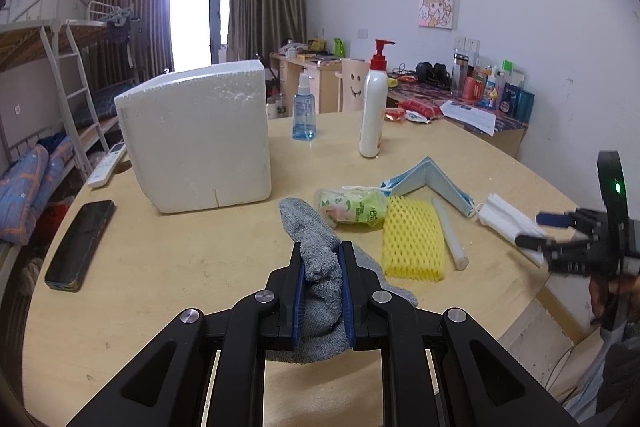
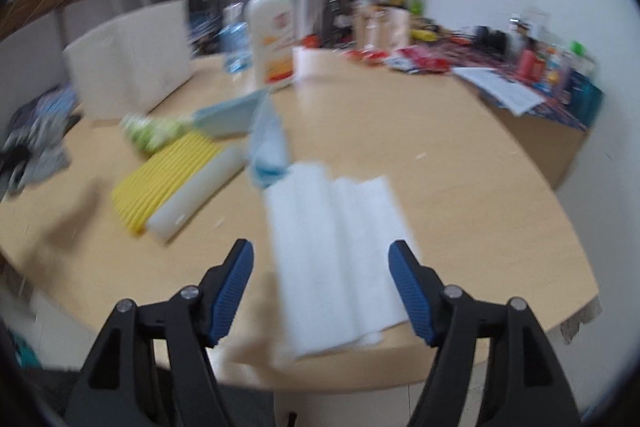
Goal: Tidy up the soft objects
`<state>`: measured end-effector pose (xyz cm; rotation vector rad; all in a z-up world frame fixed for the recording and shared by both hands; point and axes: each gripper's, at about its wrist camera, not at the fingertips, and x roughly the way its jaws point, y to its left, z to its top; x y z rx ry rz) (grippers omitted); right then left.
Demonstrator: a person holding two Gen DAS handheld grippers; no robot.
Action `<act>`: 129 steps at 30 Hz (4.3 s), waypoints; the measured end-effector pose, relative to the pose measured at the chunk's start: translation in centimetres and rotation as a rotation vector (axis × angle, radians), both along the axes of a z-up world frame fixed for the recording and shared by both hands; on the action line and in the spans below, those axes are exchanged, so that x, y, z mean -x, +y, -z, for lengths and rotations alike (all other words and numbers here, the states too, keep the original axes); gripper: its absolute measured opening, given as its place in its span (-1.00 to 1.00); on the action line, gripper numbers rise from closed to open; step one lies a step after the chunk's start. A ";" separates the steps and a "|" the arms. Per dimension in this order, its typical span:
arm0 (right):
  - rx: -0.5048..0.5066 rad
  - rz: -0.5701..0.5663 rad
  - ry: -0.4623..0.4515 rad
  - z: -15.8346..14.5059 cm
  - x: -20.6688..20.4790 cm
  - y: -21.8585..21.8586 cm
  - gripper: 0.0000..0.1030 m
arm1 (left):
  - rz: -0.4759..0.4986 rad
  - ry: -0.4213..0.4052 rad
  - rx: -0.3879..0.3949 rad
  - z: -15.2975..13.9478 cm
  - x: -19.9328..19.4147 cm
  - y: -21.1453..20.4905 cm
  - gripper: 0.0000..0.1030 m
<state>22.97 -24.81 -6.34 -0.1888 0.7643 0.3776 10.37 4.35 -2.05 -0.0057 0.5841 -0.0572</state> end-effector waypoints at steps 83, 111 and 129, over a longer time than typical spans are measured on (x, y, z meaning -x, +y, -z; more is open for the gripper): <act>-0.305 -0.429 -0.215 -12.8 3.8 18.9 -0.80 | -0.281 -0.226 -0.084 -8.3 3.7 7.8 -0.68; -0.291 -0.413 -0.232 -17.6 -6.3 24.8 -0.80 | -0.217 -0.228 -0.106 -12.4 -9.0 11.7 -0.68; -0.279 -0.298 -0.245 -18.1 -7.7 22.6 -0.80 | -0.097 -0.150 -0.080 -11.1 -14.9 10.0 -0.68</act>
